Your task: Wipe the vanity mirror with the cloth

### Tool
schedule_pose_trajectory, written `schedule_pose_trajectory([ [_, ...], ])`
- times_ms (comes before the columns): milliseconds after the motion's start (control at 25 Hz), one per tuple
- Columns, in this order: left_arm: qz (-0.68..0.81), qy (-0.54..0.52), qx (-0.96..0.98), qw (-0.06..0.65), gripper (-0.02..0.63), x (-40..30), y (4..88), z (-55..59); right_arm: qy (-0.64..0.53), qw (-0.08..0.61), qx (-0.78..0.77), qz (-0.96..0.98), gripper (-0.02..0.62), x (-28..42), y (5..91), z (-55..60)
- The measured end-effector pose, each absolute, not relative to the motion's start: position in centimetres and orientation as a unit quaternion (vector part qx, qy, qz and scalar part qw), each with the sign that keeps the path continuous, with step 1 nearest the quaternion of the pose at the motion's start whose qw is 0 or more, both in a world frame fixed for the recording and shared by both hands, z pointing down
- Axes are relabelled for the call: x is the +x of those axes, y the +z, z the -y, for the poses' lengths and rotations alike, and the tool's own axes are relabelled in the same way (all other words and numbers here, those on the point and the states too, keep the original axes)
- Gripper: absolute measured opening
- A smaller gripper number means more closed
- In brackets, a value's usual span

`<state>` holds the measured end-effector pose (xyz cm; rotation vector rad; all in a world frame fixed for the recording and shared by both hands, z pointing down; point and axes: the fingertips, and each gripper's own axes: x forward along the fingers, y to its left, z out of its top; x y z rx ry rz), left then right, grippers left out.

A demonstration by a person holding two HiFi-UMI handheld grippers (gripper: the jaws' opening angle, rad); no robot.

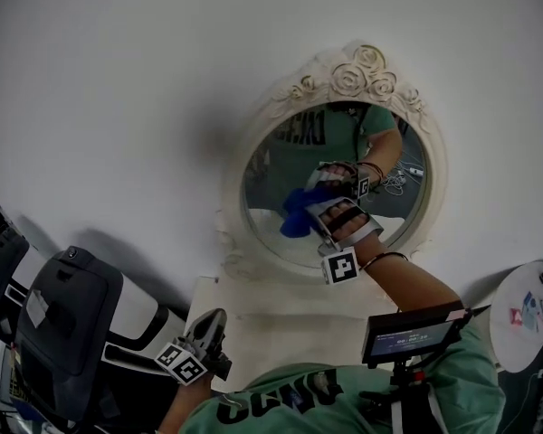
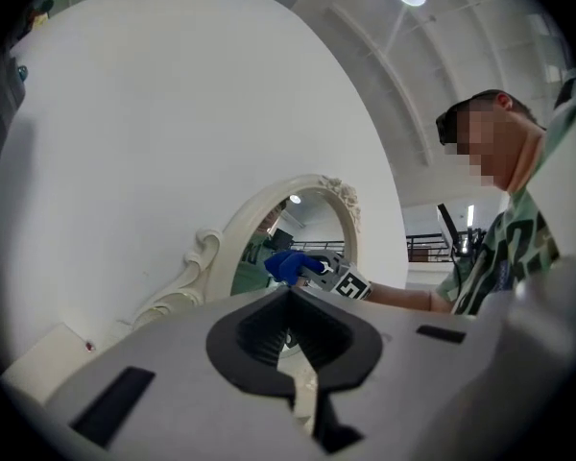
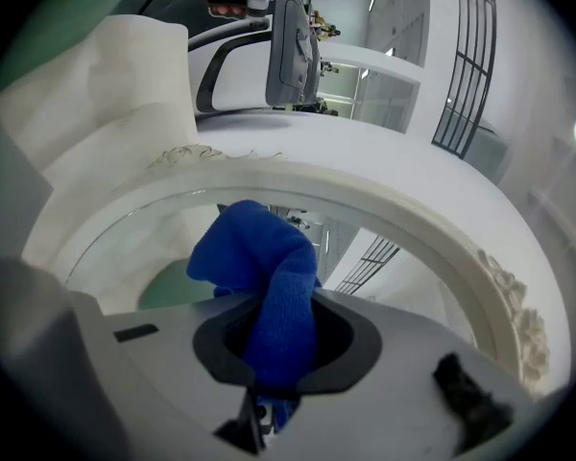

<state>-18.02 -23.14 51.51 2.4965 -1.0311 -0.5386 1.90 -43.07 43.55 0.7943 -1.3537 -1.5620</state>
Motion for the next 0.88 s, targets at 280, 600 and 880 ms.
schedule_pose_trajectory([
  [280, 0.298, -0.181, 0.918, 0.190, 0.000, -8.6, 50.1, 23.7, -0.587, 0.525, 0.379, 0.486, 0.051, 19.8, 43.3, 39.8],
  [600, 0.273, -0.180, 0.923, 0.204, 0.000, -7.3, 50.9, 25.0, -0.526, 0.593, 0.408, 0.453, 0.051, 28.5, 45.4, 39.6],
  [880, 0.300, -0.186, 0.916, 0.192, 0.000, -9.6, 50.6, 23.8, -0.525, 0.590, 0.412, 0.455, 0.051, 26.8, 44.3, 38.9],
])
